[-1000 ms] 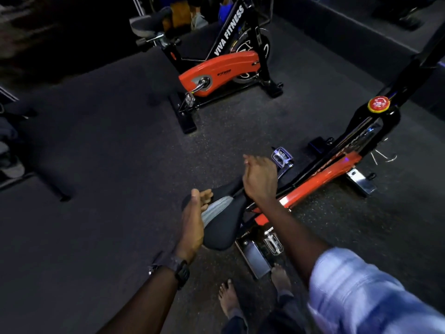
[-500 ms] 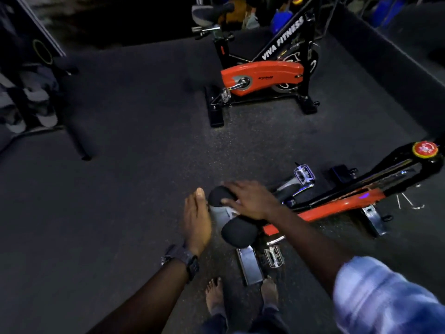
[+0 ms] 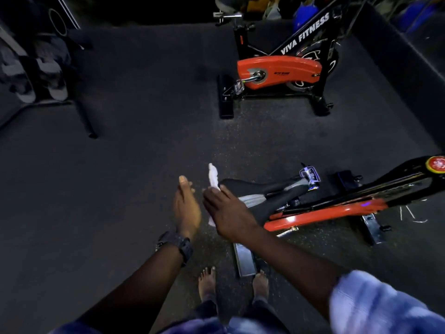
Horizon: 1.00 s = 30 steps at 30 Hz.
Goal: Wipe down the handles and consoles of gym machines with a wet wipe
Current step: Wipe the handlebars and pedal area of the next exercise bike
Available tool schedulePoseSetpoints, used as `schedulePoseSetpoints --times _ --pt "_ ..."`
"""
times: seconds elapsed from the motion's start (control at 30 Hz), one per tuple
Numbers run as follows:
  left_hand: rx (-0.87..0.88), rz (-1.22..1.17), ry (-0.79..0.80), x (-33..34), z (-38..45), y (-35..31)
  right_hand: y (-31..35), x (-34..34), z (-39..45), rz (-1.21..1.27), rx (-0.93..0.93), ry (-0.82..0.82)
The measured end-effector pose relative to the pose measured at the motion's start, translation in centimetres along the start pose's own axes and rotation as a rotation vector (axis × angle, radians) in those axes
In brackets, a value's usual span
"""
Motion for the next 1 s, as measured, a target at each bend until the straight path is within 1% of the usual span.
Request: schedulePoseSetpoints --times 0.1,0.17,0.2,0.23,0.27,0.33,0.4,0.43,0.5,0.53,0.57,0.6,0.63,0.7,0.73,0.77,0.83,0.93,1.0 --pt "-0.001 -0.036 0.045 1.0 0.1 -0.6 1.0 1.1 -4.4 0.145 -0.196 -0.013" --pt "0.002 -0.055 0.090 1.9 -0.2 -1.1 0.9 1.0 -6.7 0.083 -0.351 0.003" --pt "0.007 -0.068 0.109 2.4 -0.3 -1.1 0.6 0.7 -6.9 0.098 -0.370 0.025" --pt "0.010 -0.080 0.128 2.8 -0.4 -1.3 0.1 0.3 -6.6 0.132 -0.334 0.024" --pt "0.020 -0.082 0.150 3.3 -0.4 -1.3 -0.6 -0.2 -6.1 0.161 -0.253 0.003" --pt "0.041 -0.074 0.181 3.7 -0.4 -1.4 -2.0 -0.9 -4.5 0.257 -0.048 -0.056" --pt "0.047 -0.053 0.208 4.0 -0.4 -1.1 -3.6 -1.5 -3.5 0.334 0.156 -0.169" --pt "0.048 -0.042 0.217 4.2 -0.3 -1.0 -4.7 -1.7 -3.1 0.336 0.270 -0.217" --pt "0.048 -0.040 0.232 4.5 -0.2 -0.8 -6.3 -1.8 -2.0 0.338 0.454 -0.226" --pt "0.052 -0.036 0.239 4.5 -0.1 -0.8 -6.2 -2.0 -1.5 0.334 0.490 -0.211" --pt "0.059 -0.031 0.237 4.4 0.0 -0.9 -5.5 -2.1 -1.1 0.296 0.468 -0.194" --pt "0.068 -0.020 0.238 4.3 0.2 -0.9 -4.4 -2.2 -1.2 0.242 0.391 -0.190" --pt "0.077 -0.008 0.247 4.3 0.3 -0.9 -3.3 -2.2 -1.9 0.194 0.278 -0.183" --pt "0.091 0.009 0.266 4.2 0.6 -1.2 -2.1 -1.3 -4.5 0.156 0.085 -0.084" --pt "0.102 0.023 0.277 4.2 0.7 -1.4 -2.3 -1.1 -5.9 0.138 0.025 -0.041" --pt "0.113 0.043 0.289 4.2 0.8 -1.4 -2.5 -1.2 -6.8 0.118 -0.016 -0.035" --pt "0.131 0.068 0.318 4.2 0.7 -1.3 -3.4 -1.9 -7.0 0.114 -0.019 -0.081" --pt "0.140 0.054 0.333 4.1 0.6 -1.5 -3.6 -2.3 -4.3 0.136 0.104 -0.042" --pt "0.101 0.018 0.321 3.9 0.8 -1.4 -2.3 -3.1 -1.5 0.118 0.135 -0.035"
Point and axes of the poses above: each hand's wrist, its own z-axis towards the middle knuckle, its own x-axis out of the palm, y = z × x, the point moved 9 cm from there along z, towards the middle knuckle, and after that the axes turned 15 degrees about x, right-handed, at the moved point
